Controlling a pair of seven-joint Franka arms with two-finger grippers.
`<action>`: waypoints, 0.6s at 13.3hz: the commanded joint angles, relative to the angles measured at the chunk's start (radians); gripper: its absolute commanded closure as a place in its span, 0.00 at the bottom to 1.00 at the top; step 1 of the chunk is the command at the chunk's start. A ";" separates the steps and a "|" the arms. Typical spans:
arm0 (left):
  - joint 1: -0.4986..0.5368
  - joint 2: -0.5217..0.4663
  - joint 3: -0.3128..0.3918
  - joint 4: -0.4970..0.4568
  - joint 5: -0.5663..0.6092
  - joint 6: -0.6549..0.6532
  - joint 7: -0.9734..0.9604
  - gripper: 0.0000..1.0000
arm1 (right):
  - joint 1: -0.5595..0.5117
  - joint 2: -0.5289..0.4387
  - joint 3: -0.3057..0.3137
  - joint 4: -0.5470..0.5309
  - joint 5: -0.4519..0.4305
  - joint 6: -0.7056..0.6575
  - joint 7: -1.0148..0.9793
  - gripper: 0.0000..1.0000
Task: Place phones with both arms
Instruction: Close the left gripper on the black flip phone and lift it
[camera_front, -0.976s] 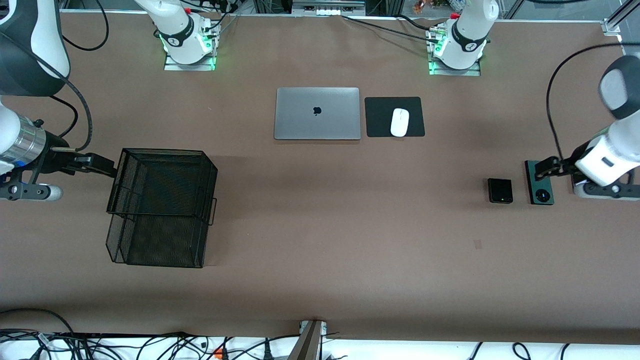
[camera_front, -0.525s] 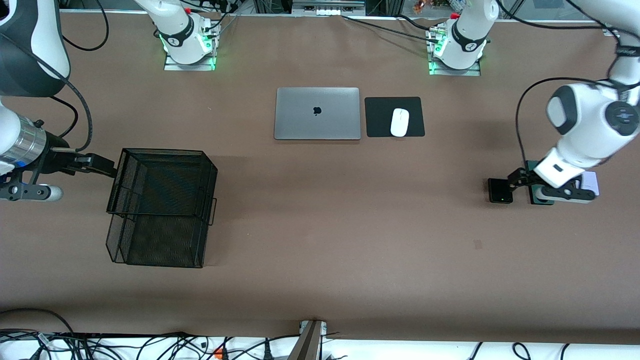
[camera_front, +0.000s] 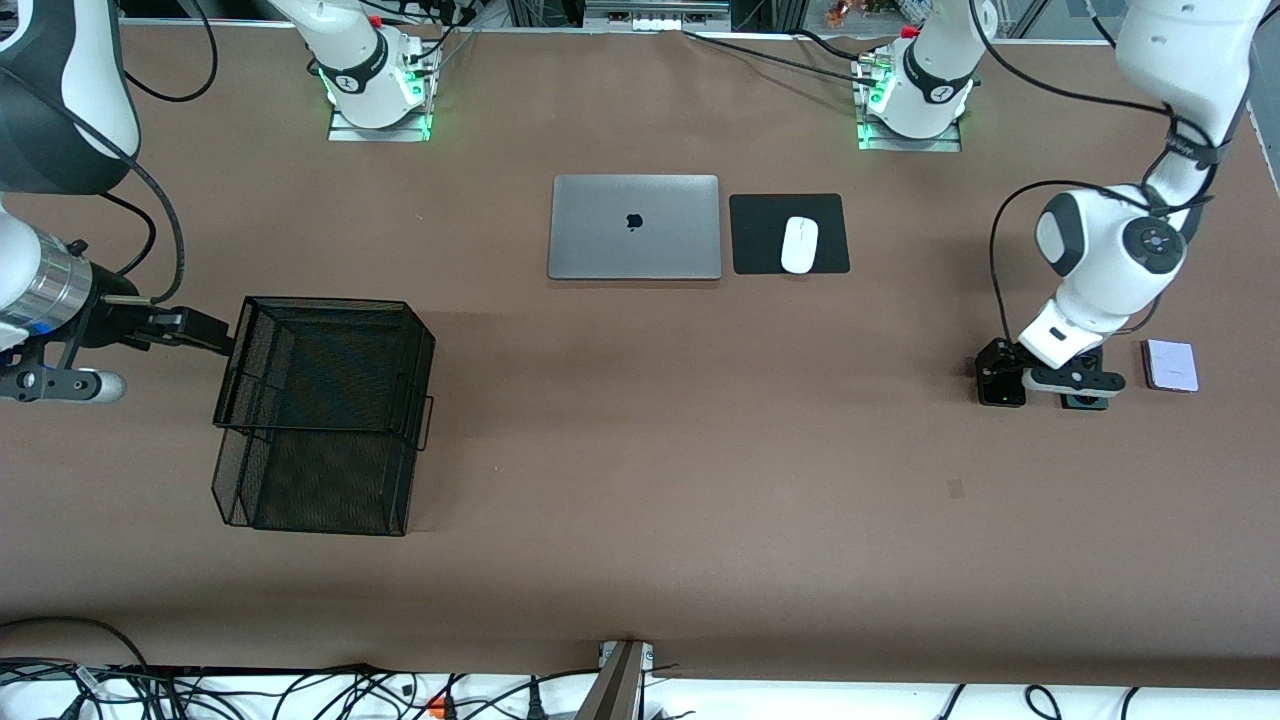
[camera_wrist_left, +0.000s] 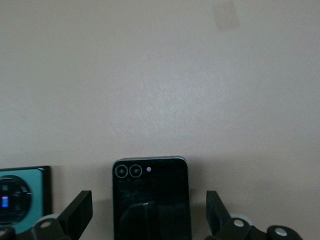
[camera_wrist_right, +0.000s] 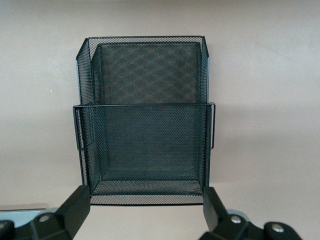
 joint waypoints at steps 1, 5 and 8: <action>0.020 0.025 -0.005 -0.009 0.014 0.054 0.015 0.00 | -0.008 0.000 0.002 0.009 0.018 -0.016 -0.017 0.00; 0.022 0.053 -0.005 -0.011 0.014 0.075 0.003 0.00 | -0.008 0.000 0.002 0.009 0.018 -0.016 -0.017 0.00; 0.022 0.083 -0.005 -0.011 0.014 0.113 -0.002 0.00 | -0.008 0.000 0.002 0.009 0.018 -0.016 -0.017 0.00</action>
